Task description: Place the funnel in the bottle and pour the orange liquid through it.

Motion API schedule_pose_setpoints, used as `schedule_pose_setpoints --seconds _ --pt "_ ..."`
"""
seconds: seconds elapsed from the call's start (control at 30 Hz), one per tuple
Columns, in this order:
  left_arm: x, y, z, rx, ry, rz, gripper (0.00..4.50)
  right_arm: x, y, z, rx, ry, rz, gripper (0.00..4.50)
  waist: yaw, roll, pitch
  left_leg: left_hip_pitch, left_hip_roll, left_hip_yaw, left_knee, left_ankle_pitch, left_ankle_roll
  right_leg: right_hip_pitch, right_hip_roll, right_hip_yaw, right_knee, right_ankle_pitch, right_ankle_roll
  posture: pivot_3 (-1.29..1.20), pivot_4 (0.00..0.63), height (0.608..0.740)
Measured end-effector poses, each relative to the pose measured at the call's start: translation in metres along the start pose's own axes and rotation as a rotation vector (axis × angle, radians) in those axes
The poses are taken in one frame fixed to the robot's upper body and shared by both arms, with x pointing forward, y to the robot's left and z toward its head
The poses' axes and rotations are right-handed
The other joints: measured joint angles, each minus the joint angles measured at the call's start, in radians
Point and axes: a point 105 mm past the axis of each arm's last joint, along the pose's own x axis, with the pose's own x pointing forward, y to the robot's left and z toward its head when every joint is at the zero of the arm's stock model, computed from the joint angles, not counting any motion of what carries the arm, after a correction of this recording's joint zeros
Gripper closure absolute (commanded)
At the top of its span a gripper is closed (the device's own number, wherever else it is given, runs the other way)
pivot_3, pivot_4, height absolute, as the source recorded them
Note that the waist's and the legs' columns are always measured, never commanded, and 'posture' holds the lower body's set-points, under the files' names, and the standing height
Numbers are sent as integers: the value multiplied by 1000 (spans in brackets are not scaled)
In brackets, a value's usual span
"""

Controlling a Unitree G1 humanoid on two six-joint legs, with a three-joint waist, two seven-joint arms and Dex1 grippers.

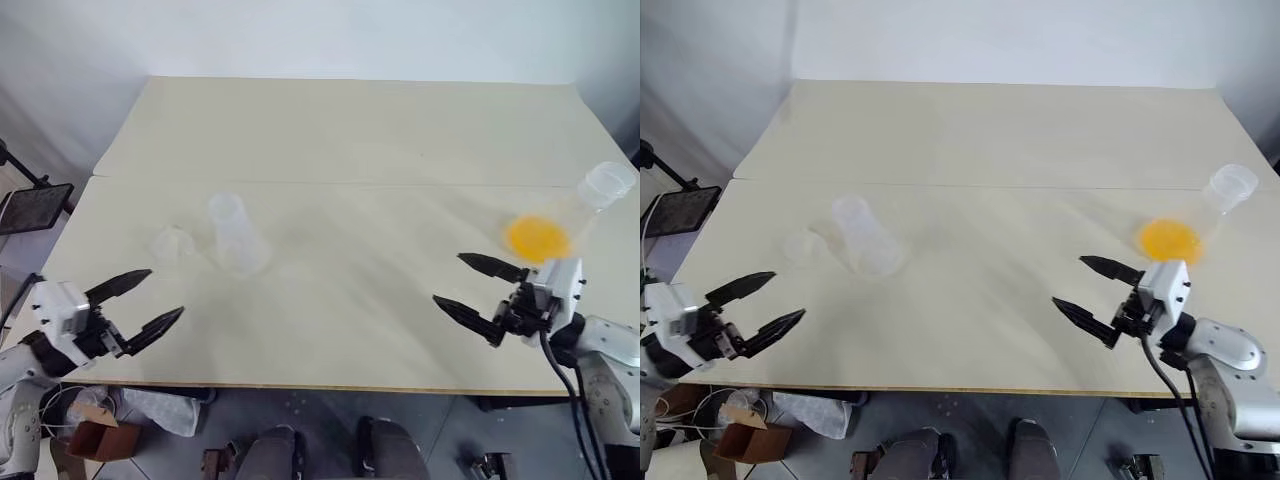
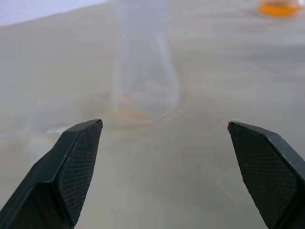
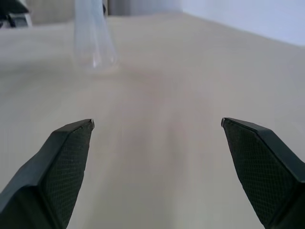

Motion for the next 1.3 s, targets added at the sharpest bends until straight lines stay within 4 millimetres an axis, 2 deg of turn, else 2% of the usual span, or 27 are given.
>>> schedule_pose_setpoints --seconds 0.13,0.23,0.4,0.47,0.57,0.63,0.8,1.1,1.23,1.3 --pt "-27 2 -21 -109 35 75 0 27 11 12 4 -59 57 15 3 -1 0 0 -1 -1 0 0 0 0 -1 0 0 0 0 0 150 740" --pt "-42 6 -32 -149 63 131 0 38 12 19 -1 -76 79 15 5 -1 0 -1 -1 -1 0 0 0 0 -1 0 -1 0 0 0 150 740" --pt "-35 8 -24 -155 30 128 0 44 11 24 -8 -87 93 15 10 -3 -1 -1 -1 -1 0 0 0 0 -2 0 0 0 0 0 150 740" --pt "-20 6 -14 -149 -4 95 0 43 10 23 -4 -82 93 15 11 -3 -1 -1 -1 -1 0 0 0 0 -2 0 0 0 0 0 150 740" --pt "34 -5 21 -100 -123 -42 0 34 11 12 24 -41 80 15 31 -3 -1 -1 -2 -3 2 0 0 0 -3 -2 2 0 0 0 150 740" --pt "59 -6 42 -86 -182 -83 0 27 10 7 35 -17 64 15 26 -4 -1 -1 -4 -2 2 0 0 0 -2 -1 3 0 0 0 150 740" --pt "112 -12 61 -78 -161 -172 0 19 7 4 35 1 34 15 12 -4 -1 0 -3 1 2 0 0 -1 5 -4 6 0 0 0 150 740" --pt "160 -16 59 -86 -87 -216 0 14 13 4 31 9 3 15 14 -4 -1 -1 -4 1 4 0 1 -1 5 -6 6 1 1 0 150 740" --pt "167 -20 54 -93 -62 -230 0 13 15 4 31 9 -17 15 23 -5 -1 -1 -4 1 5 0 1 -1 5 -6 6 1 1 0 150 740" --pt "168 -22 52 -93 -51 -241 414 12 15 2 36 13 -29 0 24 -5 -1 -1 -4 1 5 0 1 -1 5 -6 6 1 1 0 150 740"
